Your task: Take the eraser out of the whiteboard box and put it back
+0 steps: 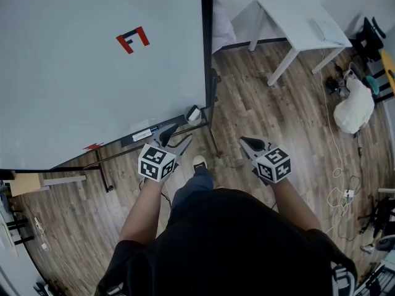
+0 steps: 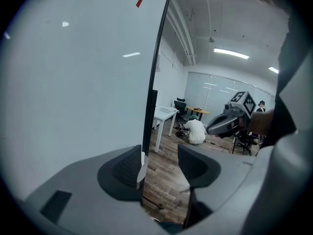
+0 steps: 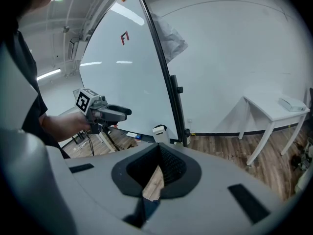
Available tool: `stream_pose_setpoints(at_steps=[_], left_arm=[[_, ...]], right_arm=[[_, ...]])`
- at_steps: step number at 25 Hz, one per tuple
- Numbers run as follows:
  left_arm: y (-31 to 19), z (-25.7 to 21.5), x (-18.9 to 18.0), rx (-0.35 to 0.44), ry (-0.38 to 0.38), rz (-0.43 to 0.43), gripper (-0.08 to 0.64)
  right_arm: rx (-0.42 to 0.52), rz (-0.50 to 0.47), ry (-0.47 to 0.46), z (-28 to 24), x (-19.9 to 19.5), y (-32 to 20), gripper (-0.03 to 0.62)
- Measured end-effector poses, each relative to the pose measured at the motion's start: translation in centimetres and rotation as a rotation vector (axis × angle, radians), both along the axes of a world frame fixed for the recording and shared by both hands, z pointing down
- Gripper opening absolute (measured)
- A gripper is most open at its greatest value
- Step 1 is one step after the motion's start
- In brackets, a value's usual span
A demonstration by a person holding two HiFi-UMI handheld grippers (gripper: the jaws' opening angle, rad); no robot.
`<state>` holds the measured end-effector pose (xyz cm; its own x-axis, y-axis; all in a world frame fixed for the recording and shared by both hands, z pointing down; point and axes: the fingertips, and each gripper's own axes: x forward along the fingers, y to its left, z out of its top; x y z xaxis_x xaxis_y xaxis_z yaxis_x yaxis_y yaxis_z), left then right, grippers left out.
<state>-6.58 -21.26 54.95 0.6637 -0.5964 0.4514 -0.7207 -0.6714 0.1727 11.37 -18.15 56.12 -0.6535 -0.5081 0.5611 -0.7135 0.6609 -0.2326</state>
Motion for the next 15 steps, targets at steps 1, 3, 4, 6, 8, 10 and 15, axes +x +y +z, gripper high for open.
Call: stream_pose_setpoints(at_steps=[1, 3, 4, 6, 8, 10, 15], left_arm=[[-0.1, 0.4, 0.1, -0.005, -0.005, 0.003, 0.242], [-0.6, 1.2, 0.1, -0.014, -0.013, 0.010, 0.242], [-0.8, 1.6, 0.2, -0.019, -0.016, 0.013, 0.242], [-1.3, 2.4, 0.3, -0.030, -0.019, 0.017, 0.242], [-2.0, 3.1, 0.4, -0.040, -0.023, 0.019, 0.242], [-2.6, 3.8, 0.5, -0.047, -0.033, 0.022, 0.242], [-4.6, 5.3, 1.1, -0.057, -0.056, 0.030, 0.242]], right_arm=[[-0.003, 0.000, 0.002, 0.2, 0.0, -0.1, -0.005], [-0.012, 0.001, 0.006, 0.7, -0.2, -0.4, -0.005], [-0.017, 0.002, 0.008, 0.9, -0.2, -0.5, -0.005], [-0.028, 0.003, 0.014, 1.5, -0.2, -0.9, -0.005], [-0.036, 0.005, 0.018, 1.9, -0.2, -1.3, -0.005], [-0.044, 0.008, 0.020, 2.2, -0.3, -1.7, -0.005], [-0.058, 0.025, 0.027, 3.2, 0.3, -2.4, -0.005]])
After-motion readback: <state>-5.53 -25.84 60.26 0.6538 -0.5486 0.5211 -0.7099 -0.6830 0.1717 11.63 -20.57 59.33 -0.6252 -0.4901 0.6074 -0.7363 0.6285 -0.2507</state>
